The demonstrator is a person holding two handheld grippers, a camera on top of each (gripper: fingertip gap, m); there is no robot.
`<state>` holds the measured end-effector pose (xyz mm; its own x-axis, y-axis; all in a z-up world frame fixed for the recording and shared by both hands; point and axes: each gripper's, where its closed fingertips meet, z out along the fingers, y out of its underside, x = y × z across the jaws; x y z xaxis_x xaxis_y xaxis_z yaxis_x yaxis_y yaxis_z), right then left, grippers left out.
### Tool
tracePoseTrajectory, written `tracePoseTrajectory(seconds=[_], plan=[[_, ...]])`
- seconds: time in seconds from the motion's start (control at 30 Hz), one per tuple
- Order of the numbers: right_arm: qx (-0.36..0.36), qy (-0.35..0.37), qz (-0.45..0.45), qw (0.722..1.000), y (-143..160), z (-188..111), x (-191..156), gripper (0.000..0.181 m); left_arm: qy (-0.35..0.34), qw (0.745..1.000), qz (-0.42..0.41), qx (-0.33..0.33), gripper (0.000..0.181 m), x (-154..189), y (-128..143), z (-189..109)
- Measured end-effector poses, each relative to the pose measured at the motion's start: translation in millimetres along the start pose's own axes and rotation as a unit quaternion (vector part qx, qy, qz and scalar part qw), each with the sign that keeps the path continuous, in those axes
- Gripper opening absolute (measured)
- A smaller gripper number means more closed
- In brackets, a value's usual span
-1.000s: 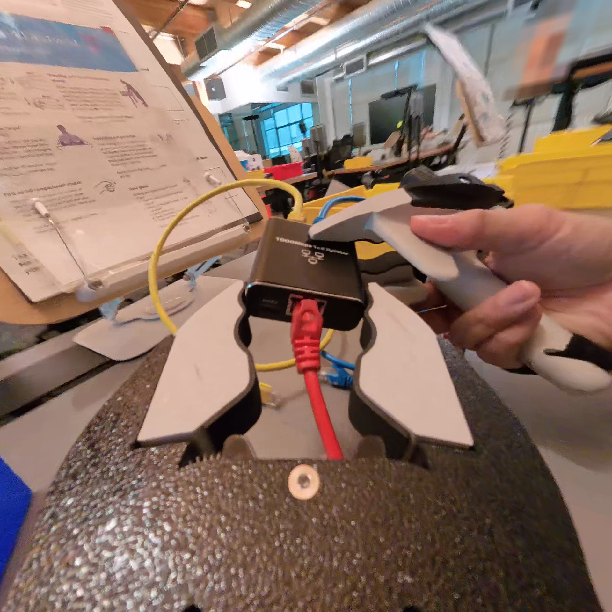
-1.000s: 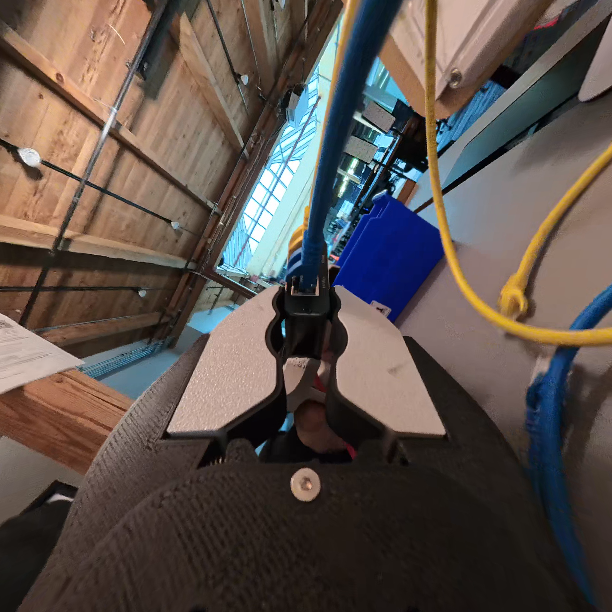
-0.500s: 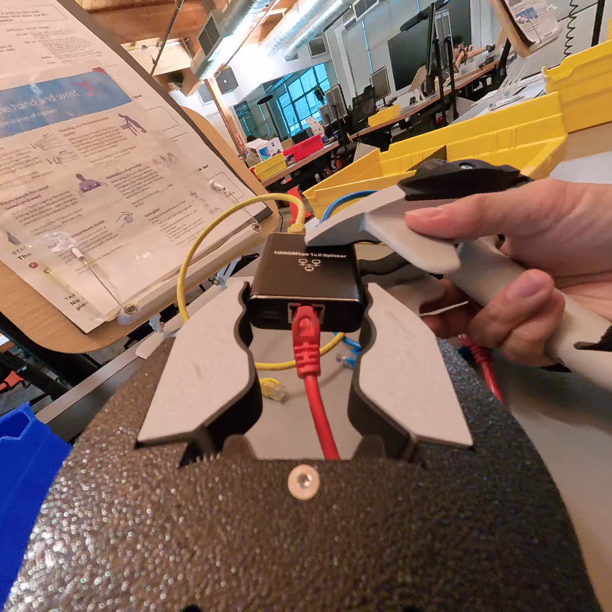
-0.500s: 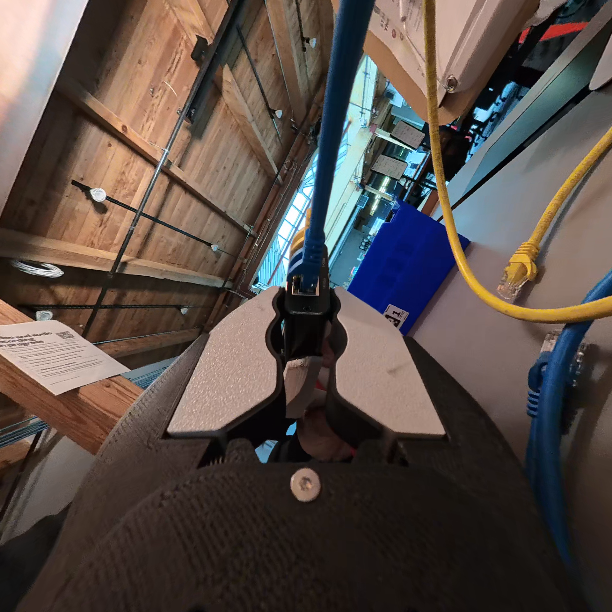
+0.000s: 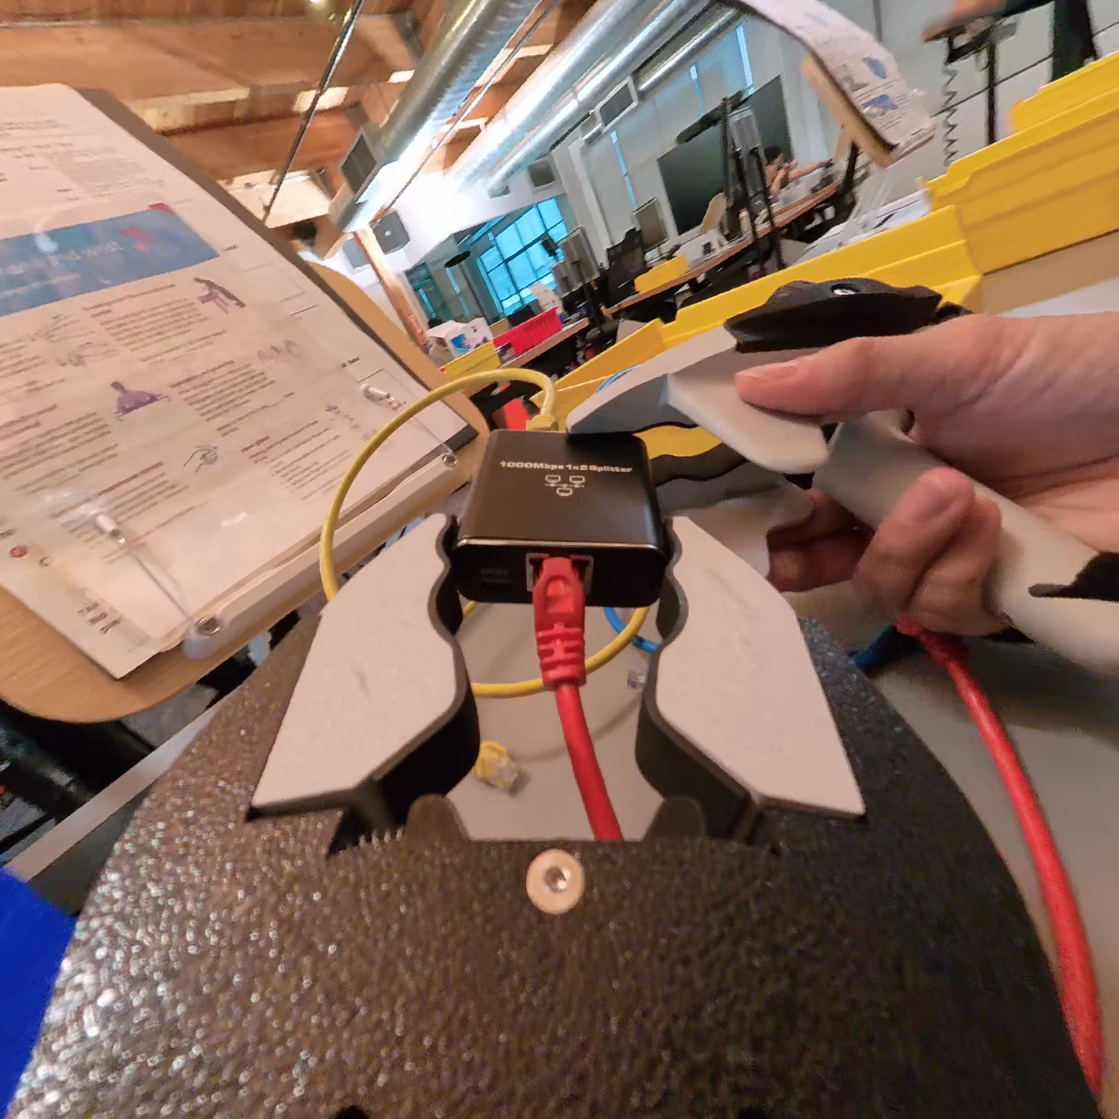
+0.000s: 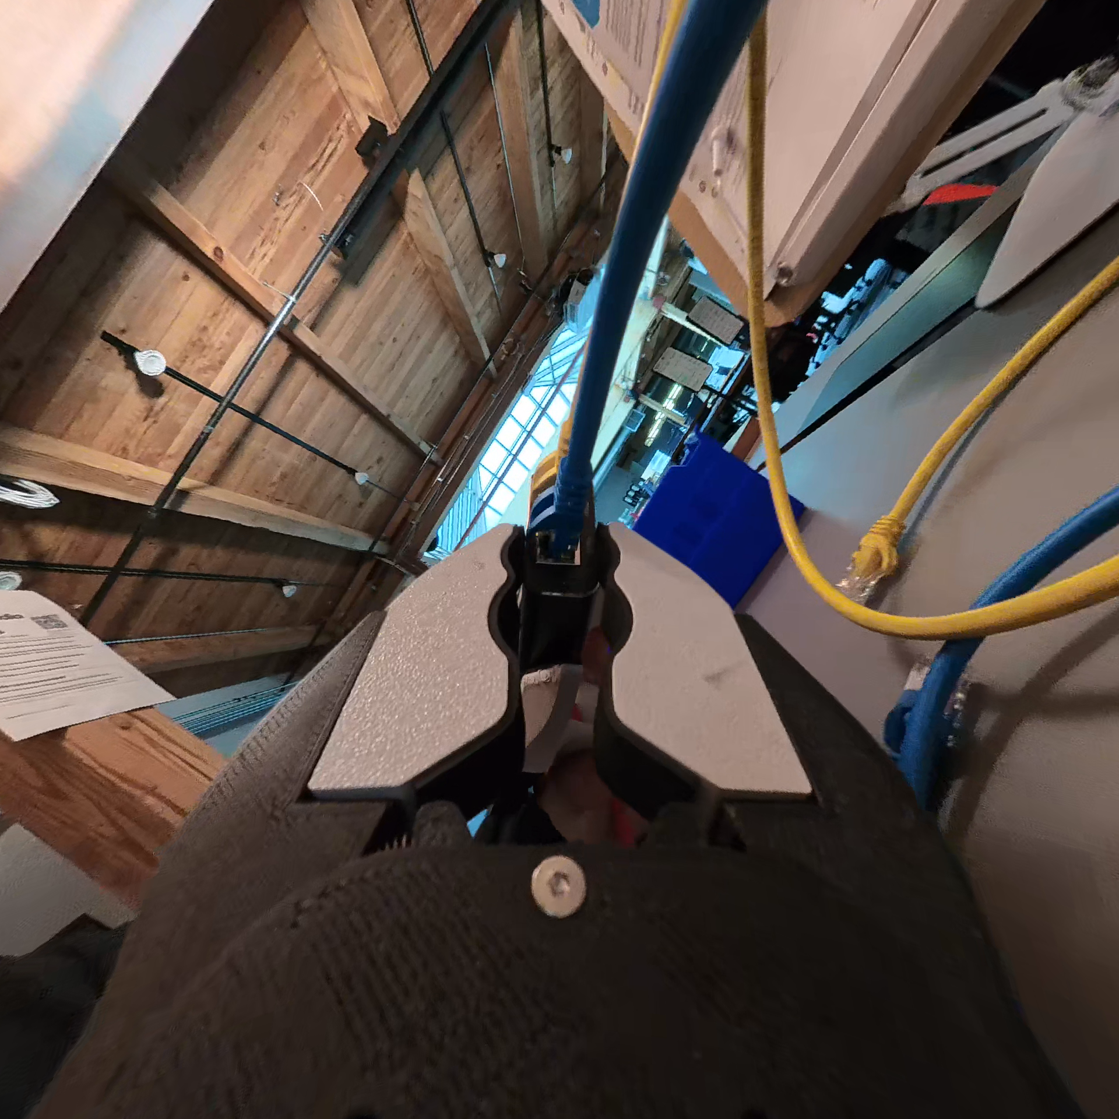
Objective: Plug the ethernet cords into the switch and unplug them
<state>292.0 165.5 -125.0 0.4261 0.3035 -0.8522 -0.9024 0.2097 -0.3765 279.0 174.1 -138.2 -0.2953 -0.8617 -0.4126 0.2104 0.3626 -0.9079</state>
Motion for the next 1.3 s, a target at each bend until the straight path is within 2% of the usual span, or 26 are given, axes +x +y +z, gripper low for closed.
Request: tracePoseTrajectory(seconds=[0.13, 0.27, 0.37, 0.5, 0.63, 1.0, 1.3], plan=[[-0.017, -0.018, 0.000, 1.000, 5, 3, -4, 0.022, -0.012, 1.000, 0.005, 0.015, 0.062, -2, -6, -9], [-0.045, -0.018, -0.039, 0.998, 13, 8, -9, 0.023, -0.006, 0.999, -0.040, 0.031, 0.063, -4, -7, -16], [-0.038, -0.018, -0.033, 0.999, 10, 7, -9, 0.024, 0.005, 0.998, -0.056, 0.031, 0.063, -2, -8, -16], [-0.032, -0.010, -0.021, 0.999, 6, 6, -5, 0.033, -0.003, 0.998, -0.061, 0.027, 0.063, -2, -9, -19], [-0.024, -0.005, -0.023, 0.999, 4, 6, -5, 0.031, -0.013, 0.998, -0.064, 0.023, 0.063, -4, -9, -20], [-0.032, -0.018, -0.036, 0.999, 11, 8, -6, 0.020, -0.012, 0.999, -0.044, 0.009, 0.063, -2, -5, -18], [-0.009, -0.025, -0.037, 0.999, 6, 4, -13, 0.021, -0.006, 1.000, -0.016, 0.008, 0.063, 4, -13, -17]])
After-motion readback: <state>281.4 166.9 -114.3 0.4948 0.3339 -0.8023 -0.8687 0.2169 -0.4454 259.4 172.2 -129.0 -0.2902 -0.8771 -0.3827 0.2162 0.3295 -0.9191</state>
